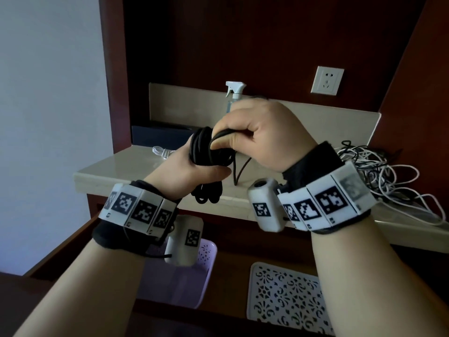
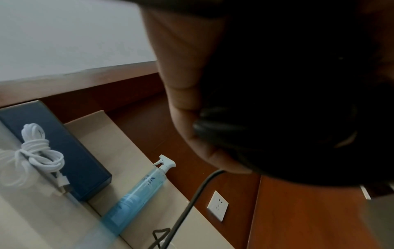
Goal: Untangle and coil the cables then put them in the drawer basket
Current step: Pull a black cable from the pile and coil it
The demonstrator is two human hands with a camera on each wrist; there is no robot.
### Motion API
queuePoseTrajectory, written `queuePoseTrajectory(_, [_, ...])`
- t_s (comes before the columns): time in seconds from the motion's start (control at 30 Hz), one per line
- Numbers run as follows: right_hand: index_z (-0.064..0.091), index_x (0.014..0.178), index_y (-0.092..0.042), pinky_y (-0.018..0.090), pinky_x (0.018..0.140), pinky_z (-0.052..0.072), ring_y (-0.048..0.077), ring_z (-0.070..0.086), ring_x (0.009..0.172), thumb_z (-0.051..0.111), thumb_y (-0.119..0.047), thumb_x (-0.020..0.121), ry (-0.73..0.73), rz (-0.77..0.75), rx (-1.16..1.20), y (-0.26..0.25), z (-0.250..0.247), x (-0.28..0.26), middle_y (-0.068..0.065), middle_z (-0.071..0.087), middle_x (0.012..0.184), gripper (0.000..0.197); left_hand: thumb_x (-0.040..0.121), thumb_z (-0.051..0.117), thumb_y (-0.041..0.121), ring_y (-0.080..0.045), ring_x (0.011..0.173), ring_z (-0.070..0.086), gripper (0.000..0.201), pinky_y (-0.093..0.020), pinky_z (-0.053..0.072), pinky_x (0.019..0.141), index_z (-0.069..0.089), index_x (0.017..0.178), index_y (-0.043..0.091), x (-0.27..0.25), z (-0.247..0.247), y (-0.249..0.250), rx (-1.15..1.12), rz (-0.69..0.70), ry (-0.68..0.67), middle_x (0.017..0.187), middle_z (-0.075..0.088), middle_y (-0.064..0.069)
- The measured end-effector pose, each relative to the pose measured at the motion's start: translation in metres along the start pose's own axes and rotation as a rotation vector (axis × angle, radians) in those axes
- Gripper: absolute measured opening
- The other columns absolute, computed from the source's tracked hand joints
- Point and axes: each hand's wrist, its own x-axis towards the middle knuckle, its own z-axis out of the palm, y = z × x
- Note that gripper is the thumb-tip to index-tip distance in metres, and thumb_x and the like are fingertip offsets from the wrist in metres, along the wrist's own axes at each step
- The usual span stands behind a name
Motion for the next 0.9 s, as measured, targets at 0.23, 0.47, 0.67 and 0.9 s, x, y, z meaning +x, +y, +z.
queuePoseTrajectory(0.23, [0.066,0.079,-0.015,0.011,0.069,0.024,-0.002,0.036,0.069,0.047,-0.047,0.084,-0.048,0.09,-0.161,0.038,-0.006,0.006,-0.021,0.04,0.066,0.037,0.05,0.071,0.032,-0.031,0.079,0.064,0.062,-0.066,0.045,0.077,0.064,0.101,-0.002,0.001,0.002,-0.005,-0.216,-0.059,-0.052,0.089,0.063,-0.02])
queuePoseTrajectory(0.47, [0.066,0.092,-0.017,0.022,0.081,0.033,0.01,0.042,0.095,0.053,-0.016,0.092,-0.021,0.395,-0.084,0.069,0.001,-0.016,-0.008,0.045,0.099,0.014,0.057,0.065,0.018,-0.026,0.079,0.061,0.058,-0.035,0.054,0.066,0.055,0.108,-0.01,0.008,0.007,-0.009,-0.54,-0.007,-0.115,0.095,0.06,-0.02])
queuePoseTrajectory(0.67, [0.052,0.076,-0.024,0.014,0.08,0.036,-0.005,0.043,0.09,0.059,-0.019,0.084,0.186,0.537,0.056,0.068,0.01,-0.017,-0.005,0.04,0.105,0.011,0.063,0.062,0.016,-0.023,0.081,0.061,0.051,-0.035,0.054,0.068,0.055,0.109,-0.006,0.014,0.014,-0.003,-0.567,0.048,-0.172,0.095,0.06,-0.015])
queuePoseTrajectory(0.9, [0.042,0.101,-0.014,0.01,0.071,0.039,0.001,0.046,0.085,0.051,0.001,0.076,0.316,0.567,0.069,0.075,0.007,-0.018,0.001,0.025,0.114,0.031,0.061,0.064,0.019,-0.023,0.08,0.061,0.052,-0.035,0.055,0.067,0.057,0.105,-0.007,0.021,0.018,0.001,-0.563,0.039,-0.142,0.094,0.06,-0.018])
